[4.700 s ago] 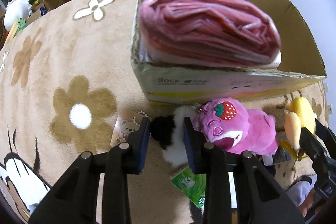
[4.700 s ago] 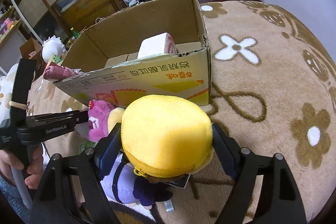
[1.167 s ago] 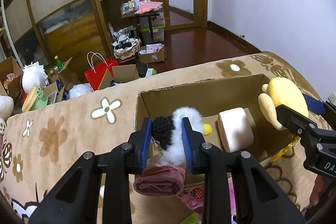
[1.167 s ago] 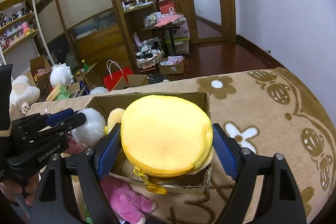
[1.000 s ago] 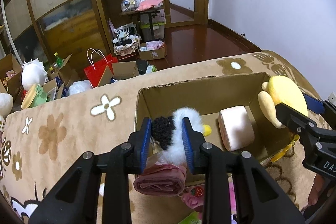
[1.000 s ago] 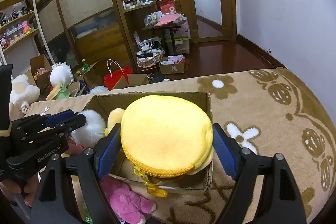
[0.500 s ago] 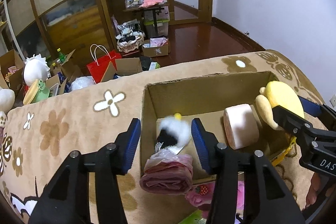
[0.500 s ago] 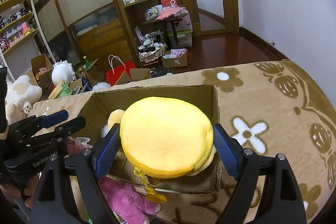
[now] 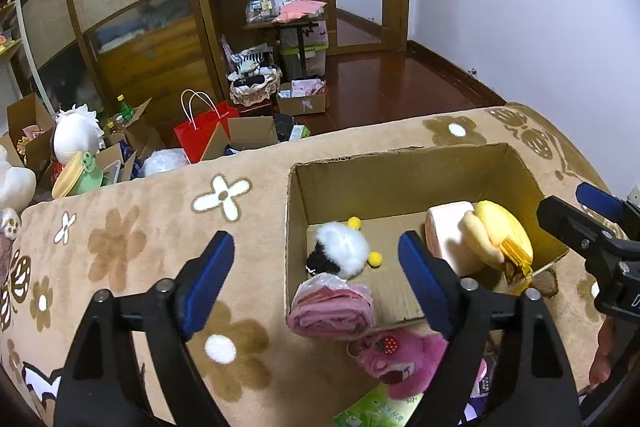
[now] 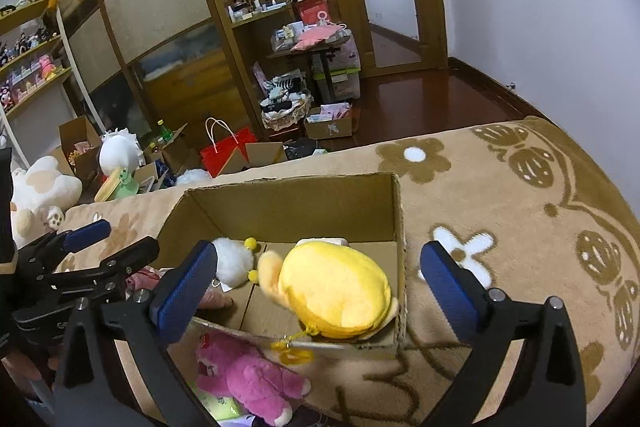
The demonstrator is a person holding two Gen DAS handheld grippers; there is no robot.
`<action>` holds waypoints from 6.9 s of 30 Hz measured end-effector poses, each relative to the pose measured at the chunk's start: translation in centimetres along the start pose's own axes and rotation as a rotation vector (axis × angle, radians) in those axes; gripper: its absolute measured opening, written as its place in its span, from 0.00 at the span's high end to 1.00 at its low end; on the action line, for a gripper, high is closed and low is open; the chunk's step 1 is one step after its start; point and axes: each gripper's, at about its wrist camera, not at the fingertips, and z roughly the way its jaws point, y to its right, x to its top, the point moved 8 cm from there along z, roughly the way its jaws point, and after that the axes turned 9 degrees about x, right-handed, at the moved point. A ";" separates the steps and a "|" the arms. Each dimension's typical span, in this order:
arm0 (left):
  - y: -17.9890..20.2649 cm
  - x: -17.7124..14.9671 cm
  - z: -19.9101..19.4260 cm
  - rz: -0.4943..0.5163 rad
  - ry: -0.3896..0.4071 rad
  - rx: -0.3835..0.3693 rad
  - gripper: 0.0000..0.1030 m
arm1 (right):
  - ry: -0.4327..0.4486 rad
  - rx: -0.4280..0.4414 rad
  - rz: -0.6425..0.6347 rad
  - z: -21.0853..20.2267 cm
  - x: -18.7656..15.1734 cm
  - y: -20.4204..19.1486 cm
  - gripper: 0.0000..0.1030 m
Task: Organize soft objects
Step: 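Open left tool releasing the pom-pom into the box while right tool releases the yellow plush, then lower left tool onto the pink strawberry bear while right tool grasps the black tissue pack, then lift the pink bear with left tool while right tool carries the black tissue pack over the box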
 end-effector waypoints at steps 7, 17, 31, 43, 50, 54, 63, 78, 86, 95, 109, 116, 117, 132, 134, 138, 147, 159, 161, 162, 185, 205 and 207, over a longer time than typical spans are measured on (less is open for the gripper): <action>-0.5 -0.9 -2.0 -0.002 -0.001 -0.003 0.08 | 0.006 -0.009 0.012 -2.5 -0.7 -0.5 0.00; -0.2 -2.7 -5.4 0.043 0.002 -0.004 0.03 | -0.016 -0.028 0.031 -6.0 -3.1 -1.2 0.00; 0.5 -5.4 -6.3 0.078 -0.078 -0.008 0.03 | -0.095 -0.059 0.079 -7.6 -7.5 -0.9 0.00; 1.8 -6.6 -4.1 0.083 -0.150 -0.056 0.03 | -0.200 -0.080 0.099 -5.3 -10.6 -0.5 0.00; 3.3 -7.0 -2.9 0.078 -0.186 -0.128 0.03 | -0.275 -0.099 0.137 -3.6 -12.4 0.5 0.00; 4.6 -7.3 -2.2 0.102 -0.202 -0.160 0.03 | -0.311 -0.095 0.155 -2.4 -13.2 1.0 0.00; 6.9 -8.2 -0.2 0.139 -0.252 -0.191 0.03 | -0.375 -0.073 0.176 -0.4 -14.6 1.0 0.00; 9.1 -10.4 3.7 0.151 -0.367 -0.195 0.03 | -0.472 -0.055 0.230 2.4 -16.9 1.1 0.00; 9.2 -11.1 5.2 0.132 -0.408 -0.186 0.03 | -0.495 -0.028 0.267 3.5 -17.9 1.0 0.12; 9.0 -11.3 5.6 0.133 -0.415 -0.198 0.13 | -0.519 -0.036 0.253 3.8 -18.6 0.8 0.26; 8.1 -11.2 3.8 0.139 -0.365 -0.139 0.14 | -0.485 -0.052 0.229 2.4 -17.5 1.8 0.27; 7.2 -10.7 2.0 0.105 -0.329 -0.125 0.14 | -0.449 -0.059 0.223 1.3 -16.6 2.1 0.27; 7.2 -10.6 1.7 0.101 -0.323 -0.123 0.14 | -0.441 -0.061 0.220 1.1 -16.3 2.2 0.27; 4.2 -8.0 -4.6 0.077 -0.139 -0.076 0.14 | -0.270 -0.076 0.159 -3.9 -11.1 1.9 0.27; 3.6 -7.4 -5.8 0.068 -0.096 -0.068 0.14 | -0.233 -0.066 0.145 -4.7 -10.4 1.2 0.27; 2.7 -5.8 -7.7 0.035 -0.026 -0.063 0.14 | -0.164 -0.061 0.101 -7.0 -8.5 -0.6 0.27; 1.5 -2.6 -10.5 0.020 0.104 -0.037 0.14 | -0.026 -0.058 0.019 -9.3 -4.5 -2.2 0.27; 1.9 1.0 -11.0 0.089 0.228 0.032 0.14 | 0.080 -0.058 -0.068 -9.3 -1.0 -3.6 0.27; 1.9 1.7 -10.8 0.090 0.234 0.035 0.14 | 0.099 -0.057 -0.068 -8.8 -0.5 -3.6 0.27; 1.8 2.0 -10.7 0.089 0.237 0.037 0.14 | 0.106 -0.054 -0.067 -8.6 -0.3 -3.7 0.27; 3.5 4.0 -0.8 0.087 0.075 -0.002 0.14 | 0.034 -0.077 -0.075 -0.9 1.7 -1.3 0.27; 4.1 2.0 3.5 0.104 -0.046 -0.036 0.13 | -0.079 -0.105 -0.061 2.6 -0.5 0.3 0.27; 4.1 1.8 3.7 0.108 -0.051 -0.035 0.13 | -0.081 -0.106 -0.057 2.7 -0.6 0.3 0.27</action>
